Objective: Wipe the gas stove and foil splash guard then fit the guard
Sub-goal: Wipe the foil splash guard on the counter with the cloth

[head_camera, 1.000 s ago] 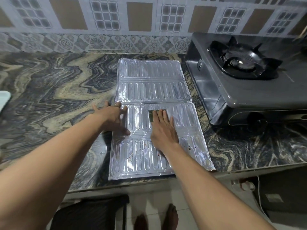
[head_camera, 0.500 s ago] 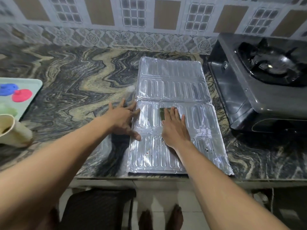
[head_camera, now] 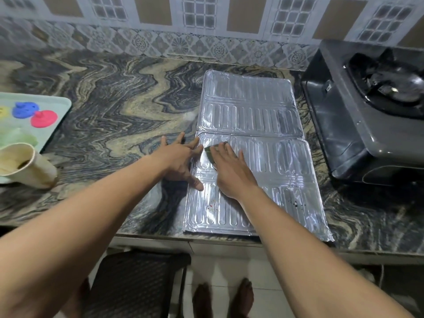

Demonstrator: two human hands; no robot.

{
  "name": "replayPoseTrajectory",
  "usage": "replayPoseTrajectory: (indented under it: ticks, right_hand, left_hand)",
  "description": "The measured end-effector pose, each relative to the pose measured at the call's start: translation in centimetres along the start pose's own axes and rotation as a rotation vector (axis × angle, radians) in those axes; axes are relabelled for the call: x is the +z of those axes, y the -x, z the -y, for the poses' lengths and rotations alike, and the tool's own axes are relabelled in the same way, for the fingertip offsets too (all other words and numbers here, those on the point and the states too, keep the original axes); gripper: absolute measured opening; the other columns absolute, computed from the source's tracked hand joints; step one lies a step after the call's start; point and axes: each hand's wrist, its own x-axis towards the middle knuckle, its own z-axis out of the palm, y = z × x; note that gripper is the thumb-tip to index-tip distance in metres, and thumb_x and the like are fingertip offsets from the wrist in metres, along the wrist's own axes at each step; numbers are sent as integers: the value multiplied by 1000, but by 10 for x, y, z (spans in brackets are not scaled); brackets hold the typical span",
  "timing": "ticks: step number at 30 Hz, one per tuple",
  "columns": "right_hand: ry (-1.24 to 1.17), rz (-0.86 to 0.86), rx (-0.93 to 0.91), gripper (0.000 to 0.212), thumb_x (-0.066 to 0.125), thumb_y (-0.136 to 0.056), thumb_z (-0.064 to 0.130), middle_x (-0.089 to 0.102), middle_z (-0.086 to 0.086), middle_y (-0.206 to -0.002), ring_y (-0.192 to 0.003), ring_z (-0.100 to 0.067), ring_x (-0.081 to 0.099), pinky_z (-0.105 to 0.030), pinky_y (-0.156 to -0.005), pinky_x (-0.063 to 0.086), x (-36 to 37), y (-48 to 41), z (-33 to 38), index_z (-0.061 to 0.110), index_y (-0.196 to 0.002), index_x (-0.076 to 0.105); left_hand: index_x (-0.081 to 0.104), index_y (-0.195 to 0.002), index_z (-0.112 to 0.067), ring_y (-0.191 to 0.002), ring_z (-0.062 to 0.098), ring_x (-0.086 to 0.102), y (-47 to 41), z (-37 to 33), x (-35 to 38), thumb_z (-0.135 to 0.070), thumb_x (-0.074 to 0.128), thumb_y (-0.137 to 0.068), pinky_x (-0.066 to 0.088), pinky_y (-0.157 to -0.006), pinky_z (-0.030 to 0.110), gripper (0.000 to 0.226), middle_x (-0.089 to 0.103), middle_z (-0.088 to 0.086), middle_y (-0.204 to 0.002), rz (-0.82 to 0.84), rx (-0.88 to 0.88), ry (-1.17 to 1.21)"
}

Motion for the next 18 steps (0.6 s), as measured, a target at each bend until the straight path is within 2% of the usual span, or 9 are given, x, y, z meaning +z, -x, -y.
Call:
replayPoseTrajectory:
  ticks: [4, 9, 18]
  right_hand:
    - [0, 48, -80, 88, 40, -86, -9, -3, -3, -166, -152, -19, -8, -42, -120, -12, -1, 10, -2, 23, -159, 3]
    - [7, 89, -128, 90, 41, -85, -10, -4, -1, -166, -152, -16, -10, -40, -119, -13, -3, 30, -1, 26, -159, 4]
    - [38, 55, -26, 87, 43, -91, -2, -13, -5, -165, -151, -19, -15, -44, -120, -13, 3, 61, -10, 21, -159, -6]
  left_hand:
    - [1, -158, -29, -150, 35, -15, 1, 0, 0, -90, 63, -52, -3, -109, 77, 138, -12, -8, -165, 7, -5, 5]
    - [0, -159, -28, -150, 34, -17, 2, -3, -2, -88, 66, -52, -7, -108, 76, 139, -13, -10, -164, 28, -22, 21]
    - [-1, -158, -28, -149, 37, -17, 5, -14, -8, -83, 68, -55, -9, -108, 76, 136, -13, -7, -164, 39, -64, -7]
